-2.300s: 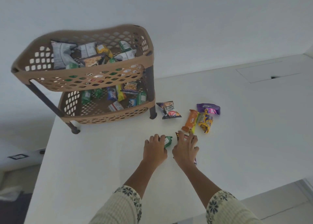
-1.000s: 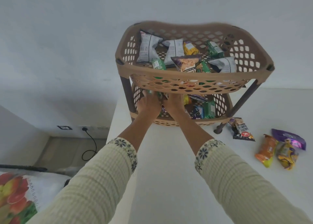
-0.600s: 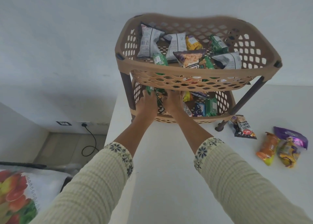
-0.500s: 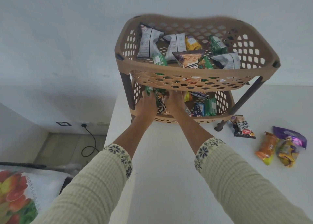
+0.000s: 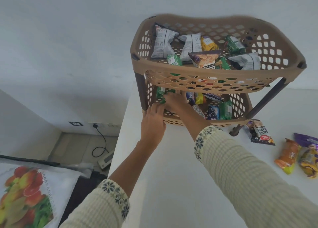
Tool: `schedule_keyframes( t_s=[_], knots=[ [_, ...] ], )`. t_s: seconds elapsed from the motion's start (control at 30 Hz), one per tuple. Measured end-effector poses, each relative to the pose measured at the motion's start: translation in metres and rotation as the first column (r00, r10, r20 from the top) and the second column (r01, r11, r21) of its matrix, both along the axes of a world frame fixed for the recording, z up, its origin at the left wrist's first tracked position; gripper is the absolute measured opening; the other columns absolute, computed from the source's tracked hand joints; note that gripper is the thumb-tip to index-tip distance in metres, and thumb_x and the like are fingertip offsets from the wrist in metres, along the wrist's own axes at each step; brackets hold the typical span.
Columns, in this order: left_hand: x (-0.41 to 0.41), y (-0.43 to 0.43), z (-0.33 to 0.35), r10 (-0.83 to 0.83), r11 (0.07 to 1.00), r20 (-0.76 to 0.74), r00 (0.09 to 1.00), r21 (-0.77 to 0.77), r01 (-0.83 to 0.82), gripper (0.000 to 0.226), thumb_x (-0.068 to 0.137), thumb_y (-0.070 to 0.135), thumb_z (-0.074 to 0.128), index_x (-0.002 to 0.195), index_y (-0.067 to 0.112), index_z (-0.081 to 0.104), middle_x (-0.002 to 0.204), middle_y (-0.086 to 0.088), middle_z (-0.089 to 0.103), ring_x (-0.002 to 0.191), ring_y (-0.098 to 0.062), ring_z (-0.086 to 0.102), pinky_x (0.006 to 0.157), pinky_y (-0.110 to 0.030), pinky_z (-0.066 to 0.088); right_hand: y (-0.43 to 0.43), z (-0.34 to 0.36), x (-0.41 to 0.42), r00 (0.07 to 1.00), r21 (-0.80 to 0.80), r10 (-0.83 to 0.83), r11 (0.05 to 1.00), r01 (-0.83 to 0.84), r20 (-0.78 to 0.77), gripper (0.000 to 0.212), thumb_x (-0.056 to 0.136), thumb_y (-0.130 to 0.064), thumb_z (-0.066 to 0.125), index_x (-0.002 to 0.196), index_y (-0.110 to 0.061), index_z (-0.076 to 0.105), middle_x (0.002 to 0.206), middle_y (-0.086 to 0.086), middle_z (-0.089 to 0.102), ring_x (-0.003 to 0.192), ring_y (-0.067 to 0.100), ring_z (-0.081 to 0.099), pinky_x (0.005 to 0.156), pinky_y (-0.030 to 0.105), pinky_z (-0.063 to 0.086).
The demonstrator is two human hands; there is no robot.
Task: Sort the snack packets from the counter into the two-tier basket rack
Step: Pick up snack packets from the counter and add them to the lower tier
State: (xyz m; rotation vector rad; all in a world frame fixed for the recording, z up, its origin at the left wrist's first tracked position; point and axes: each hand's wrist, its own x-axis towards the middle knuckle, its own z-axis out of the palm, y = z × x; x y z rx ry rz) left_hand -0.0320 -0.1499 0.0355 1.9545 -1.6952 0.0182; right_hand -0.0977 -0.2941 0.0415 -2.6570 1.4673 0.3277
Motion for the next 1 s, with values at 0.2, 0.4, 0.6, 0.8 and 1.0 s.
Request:
schedule_keyframes(
  t_s=[0.2, 0.4, 0.6, 0.8, 1.0],
  knots=[
    [0.006, 0.020, -0.020, -0.085, 0.993, 0.193, 0.977, 0.096, 0.068, 0.071, 0.081, 0.012, 0.070, 0.146, 0.010, 0.041, 0.149, -0.012, 0.042, 0.142, -0.029, 0.033, 0.119, -0.045, 0.023, 0.009, -0.004, 0.003, 0.995, -0.034, 0.030, 0.999, -0.033, -0.091, 0.035, 0.095, -0.027, 0.054, 0.129, -0.024, 0.058, 0.156, 0.010, 0.030, 0.146, 0.039, 0.013, 0.114, 0.064, 0.010],
    [0.002, 0.032, -0.037, -0.046, 0.989, 0.223, 0.974, 0.145, 0.013, 0.095, 0.080, 0.019, 0.072, 0.155, 0.012, 0.014, 0.163, -0.011, 0.013, 0.151, -0.029, 0.003, 0.118, -0.045, 0.010, 0.009, -0.004, -0.004, 0.841, 0.220, -0.137, 0.975, 0.022, 0.524, 0.047, 0.088, -0.004, 0.061, 0.132, -0.017, 0.057, 0.141, 0.012, 0.047, 0.109, 0.024, 0.058, 0.092, 0.034, 0.052],
    [0.001, 0.034, -0.044, -0.027, 0.977, 0.247, 0.969, 0.209, -0.026, 0.104, 0.079, 0.020, 0.071, 0.156, 0.013, 0.003, 0.164, -0.008, 0.000, 0.151, -0.027, -0.006, 0.117, -0.050, 0.008, 0.004, -0.013, -0.015, 0.948, 0.248, -0.238, 0.951, 0.183, 0.211, 0.052, 0.088, -0.035, 0.062, 0.137, -0.022, 0.052, 0.139, 0.011, 0.052, 0.131, 0.037, 0.042, 0.109, 0.055, 0.034],
    [-0.004, 0.034, -0.047, 0.001, 0.964, 0.238, 0.971, 0.258, -0.064, 0.108, 0.079, 0.021, 0.071, 0.156, 0.015, -0.004, 0.163, -0.007, -0.011, 0.146, -0.024, -0.024, 0.116, -0.052, 0.006, 0.011, -0.016, -0.012, 0.956, 0.219, -0.135, 0.973, 0.078, 0.259, 0.044, 0.095, -0.047, 0.053, 0.137, -0.037, 0.051, 0.144, 0.009, 0.051, 0.132, 0.036, 0.043, 0.108, 0.058, 0.035],
    [-0.004, 0.035, -0.044, -0.021, 0.943, 0.289, 0.957, 0.323, -0.078, 0.111, 0.082, 0.026, 0.068, 0.154, 0.015, -0.016, 0.161, -0.007, -0.020, 0.148, -0.028, -0.020, 0.118, -0.054, 0.010, 0.022, -0.008, -0.023, 0.906, 0.062, -0.186, 0.982, 0.176, 0.381, 0.042, 0.100, -0.041, 0.045, 0.139, -0.029, 0.050, 0.150, 0.004, 0.043, 0.144, 0.032, 0.025, 0.114, 0.062, 0.017]
  ],
)
